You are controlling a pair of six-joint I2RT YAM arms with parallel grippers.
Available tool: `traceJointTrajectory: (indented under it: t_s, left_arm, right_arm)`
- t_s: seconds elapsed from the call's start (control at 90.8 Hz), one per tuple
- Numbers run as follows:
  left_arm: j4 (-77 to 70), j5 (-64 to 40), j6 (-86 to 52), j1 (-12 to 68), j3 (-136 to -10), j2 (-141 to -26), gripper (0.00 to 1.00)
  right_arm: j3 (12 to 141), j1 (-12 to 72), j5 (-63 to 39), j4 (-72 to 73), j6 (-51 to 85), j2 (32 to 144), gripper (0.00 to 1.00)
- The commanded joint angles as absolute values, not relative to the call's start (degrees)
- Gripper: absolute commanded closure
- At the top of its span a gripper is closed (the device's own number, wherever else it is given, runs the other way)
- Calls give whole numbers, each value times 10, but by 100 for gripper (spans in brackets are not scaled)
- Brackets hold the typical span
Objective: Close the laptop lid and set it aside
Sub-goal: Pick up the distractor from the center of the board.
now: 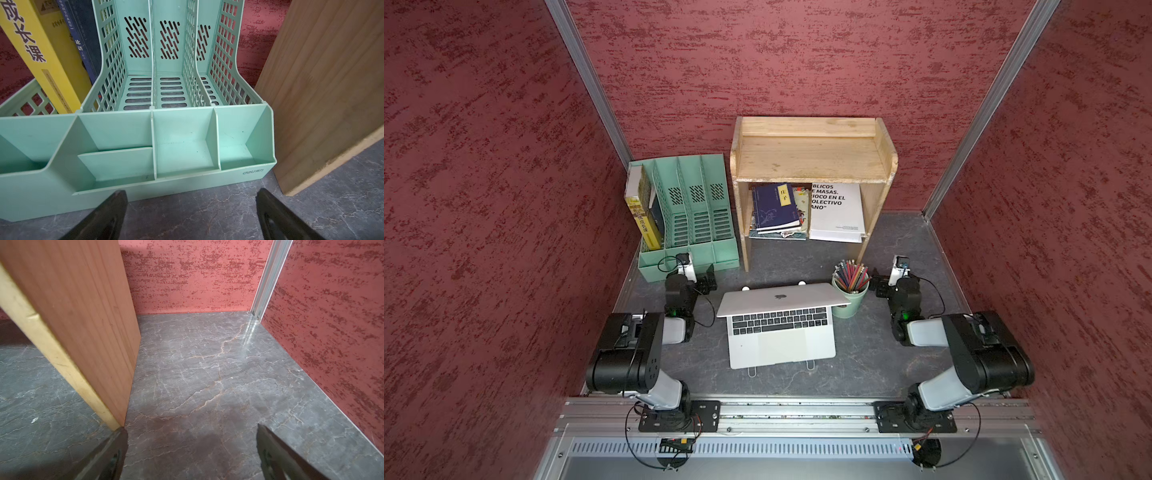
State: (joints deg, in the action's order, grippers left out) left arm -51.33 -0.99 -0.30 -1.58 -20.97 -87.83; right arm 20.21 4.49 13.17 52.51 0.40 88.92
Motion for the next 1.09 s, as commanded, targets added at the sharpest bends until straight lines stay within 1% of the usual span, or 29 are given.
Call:
traceJointTrajectory:
  t_s: [0.0, 0.43, 0.485, 0.584, 0.606, 0.661, 0.694, 0.749, 0.804, 0.848, 0.904, 0.937, 0.992, 1.08]
  left_arm:
    - [-512, -8, 3, -15, -216, -877, 0]
    - [-507, -14, -2, -21, -216, -870, 0]
    - [-473, 9, -7, -18, -221, -844, 0]
    - [-345, 40, -4, -12, -258, -772, 0]
    - [-311, 47, -6, -10, -267, -751, 0]
    - [-223, 81, -35, -8, -294, -709, 0]
    - [-174, 105, -66, -7, -311, -681, 0]
    - [-93, 127, -124, -11, -337, -633, 0]
    - [-6, 117, -188, -17, -368, -595, 0]
    - [59, 99, -224, -19, -397, -569, 0]
    - [135, 64, -255, -17, -432, -540, 0]
    - [177, 45, -266, -15, -450, -523, 0]
    - [242, 30, -276, -4, -467, -496, 0]
    - [312, 28, -276, 16, -482, -459, 0]
  right_arm:
    - [213, 40, 125, 540, -1, 885, 2]
    - [213, 36, 123, 538, 2, 884, 1]
    - [215, 36, 141, 520, 12, 870, 2]
    - [188, 37, 121, 563, -3, 854, 2]
    - [185, 40, 132, 563, -7, 843, 2]
    - [203, 55, 202, 468, 5, 787, 2]
    - [232, 56, 235, 372, 30, 748, 1]
    - [298, 56, 298, 206, 112, 686, 2]
    - [377, 54, 314, 31, 176, 650, 1]
    - [436, 54, 312, -96, 210, 633, 2]
    - [490, 53, 300, -209, 247, 619, 6]
    - [512, 54, 280, -258, 261, 610, 7]
    - [539, 53, 224, -327, 278, 588, 12]
    - [553, 54, 163, -420, 342, 553, 13]
